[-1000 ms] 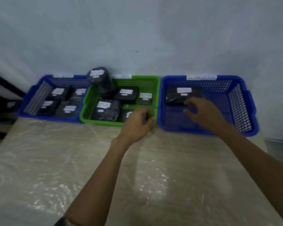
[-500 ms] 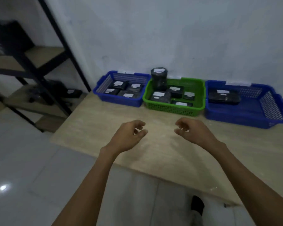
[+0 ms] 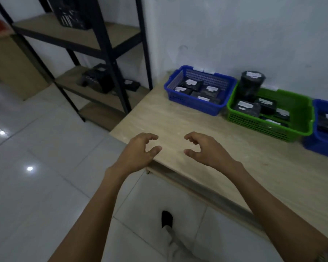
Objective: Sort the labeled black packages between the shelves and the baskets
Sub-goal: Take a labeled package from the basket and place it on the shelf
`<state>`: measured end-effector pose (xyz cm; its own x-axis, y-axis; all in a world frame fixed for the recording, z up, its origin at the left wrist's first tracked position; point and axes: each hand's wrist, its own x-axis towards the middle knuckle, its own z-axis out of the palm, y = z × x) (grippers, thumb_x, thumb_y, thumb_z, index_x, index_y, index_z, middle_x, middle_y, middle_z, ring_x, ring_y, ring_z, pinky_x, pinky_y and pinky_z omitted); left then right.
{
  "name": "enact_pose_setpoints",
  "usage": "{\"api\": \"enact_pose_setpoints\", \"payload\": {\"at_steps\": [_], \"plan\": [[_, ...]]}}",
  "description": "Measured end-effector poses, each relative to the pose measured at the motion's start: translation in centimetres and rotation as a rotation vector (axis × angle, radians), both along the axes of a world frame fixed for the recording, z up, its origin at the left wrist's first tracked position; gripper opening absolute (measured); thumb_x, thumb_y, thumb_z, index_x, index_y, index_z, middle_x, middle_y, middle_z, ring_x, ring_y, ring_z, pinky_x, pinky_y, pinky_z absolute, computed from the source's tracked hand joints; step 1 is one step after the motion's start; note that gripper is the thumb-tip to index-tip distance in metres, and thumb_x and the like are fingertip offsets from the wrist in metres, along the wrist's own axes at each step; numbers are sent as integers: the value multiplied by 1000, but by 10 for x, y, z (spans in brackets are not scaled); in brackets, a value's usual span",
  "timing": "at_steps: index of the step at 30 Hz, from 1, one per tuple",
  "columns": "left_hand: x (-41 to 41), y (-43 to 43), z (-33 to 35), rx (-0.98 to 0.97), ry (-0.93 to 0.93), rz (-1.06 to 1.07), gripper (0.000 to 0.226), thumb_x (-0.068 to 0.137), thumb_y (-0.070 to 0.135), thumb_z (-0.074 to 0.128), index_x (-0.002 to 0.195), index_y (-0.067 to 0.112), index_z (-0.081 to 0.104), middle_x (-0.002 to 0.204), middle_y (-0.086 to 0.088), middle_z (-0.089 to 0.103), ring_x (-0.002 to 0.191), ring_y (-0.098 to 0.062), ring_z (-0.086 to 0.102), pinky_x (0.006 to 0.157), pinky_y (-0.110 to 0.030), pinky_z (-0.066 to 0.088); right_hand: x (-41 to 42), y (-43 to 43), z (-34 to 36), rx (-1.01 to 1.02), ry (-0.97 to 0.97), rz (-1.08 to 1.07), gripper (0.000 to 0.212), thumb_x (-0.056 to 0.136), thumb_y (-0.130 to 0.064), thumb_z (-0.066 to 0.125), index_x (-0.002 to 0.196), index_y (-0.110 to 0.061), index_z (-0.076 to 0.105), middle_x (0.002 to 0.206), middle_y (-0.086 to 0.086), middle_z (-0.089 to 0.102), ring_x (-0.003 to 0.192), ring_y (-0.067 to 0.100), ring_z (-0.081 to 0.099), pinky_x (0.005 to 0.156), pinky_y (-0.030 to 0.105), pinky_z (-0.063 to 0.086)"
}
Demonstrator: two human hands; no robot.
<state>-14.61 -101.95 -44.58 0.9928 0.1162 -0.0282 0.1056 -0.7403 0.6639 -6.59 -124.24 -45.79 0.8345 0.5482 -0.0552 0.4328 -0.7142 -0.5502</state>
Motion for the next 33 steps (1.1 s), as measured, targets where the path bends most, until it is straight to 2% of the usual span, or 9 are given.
{"api": "enact_pose_setpoints", "payload": {"at_steps": [4, 10, 15, 20, 23, 27, 31, 33], "plan": [[22, 60, 1, 26, 20, 45, 41, 91, 38, 61, 128, 20, 57, 128, 0, 58, 109, -12, 55, 91, -31, 49, 34, 66, -8, -38, 24, 71, 46, 85, -42, 63, 127, -31, 48, 126, -6, 56, 110, 11, 53, 91, 32, 47], [67, 150, 7, 70, 105, 108, 42, 92, 38, 59, 130, 20, 56, 127, 2, 59, 104, -8, 53, 84, -22, 41, 89, 160, -7, 10, 56, 128, 47, 86, -38, 63, 128, -27, 46, 125, -5, 54, 111, 12, 52, 92, 33, 46], [97, 212, 9, 72, 84, 142, 38, 92, 36, 60, 125, 16, 60, 123, -3, 61, 108, -14, 56, 85, -25, 43, 125, 228, -5, 15, 74, 152, 49, 87, -36, 62, 131, -24, 45, 128, -3, 53, 113, 12, 50, 92, 29, 43], [114, 283, -2, 57, 109, 145, 37, 92, 36, 59, 125, 17, 60, 125, -1, 60, 108, -13, 56, 83, -23, 42, 149, 301, -6, -4, 91, 176, 52, 87, -35, 62, 134, -23, 44, 132, -1, 51, 115, 15, 50, 95, 31, 43], [123, 338, -14, 35, 128, 148, 44, 91, 38, 60, 129, 16, 58, 128, 0, 59, 108, -11, 56, 84, -23, 43, 160, 350, -13, 7, 83, 158, 51, 86, -36, 64, 132, -21, 47, 128, 0, 54, 114, 16, 51, 91, 29, 44], [139, 418, -28, 14, 136, 101, 40, 92, 37, 59, 128, 18, 58, 128, 1, 59, 109, -13, 56, 83, -22, 41, 171, 423, -27, -43, 83, 104, 52, 85, -38, 64, 132, -24, 47, 126, -2, 54, 115, 15, 50, 86, 22, 39], [154, 509, -35, 24, 139, 26, 38, 93, 35, 59, 127, 18, 58, 127, 0, 59, 109, -14, 56, 88, -24, 45, 176, 507, -39, -63, 127, 41, 53, 85, -43, 63, 132, -27, 45, 132, -2, 51, 118, 17, 49, 98, 34, 44], [161, 552, -35, 30, 161, -3, 39, 93, 36, 59, 128, 18, 57, 128, -1, 60, 108, -14, 57, 90, -25, 46, 176, 549, -42, -26, 160, 12, 52, 85, -44, 63, 131, -29, 45, 134, -4, 50, 119, 16, 50, 97, 37, 45]]}}
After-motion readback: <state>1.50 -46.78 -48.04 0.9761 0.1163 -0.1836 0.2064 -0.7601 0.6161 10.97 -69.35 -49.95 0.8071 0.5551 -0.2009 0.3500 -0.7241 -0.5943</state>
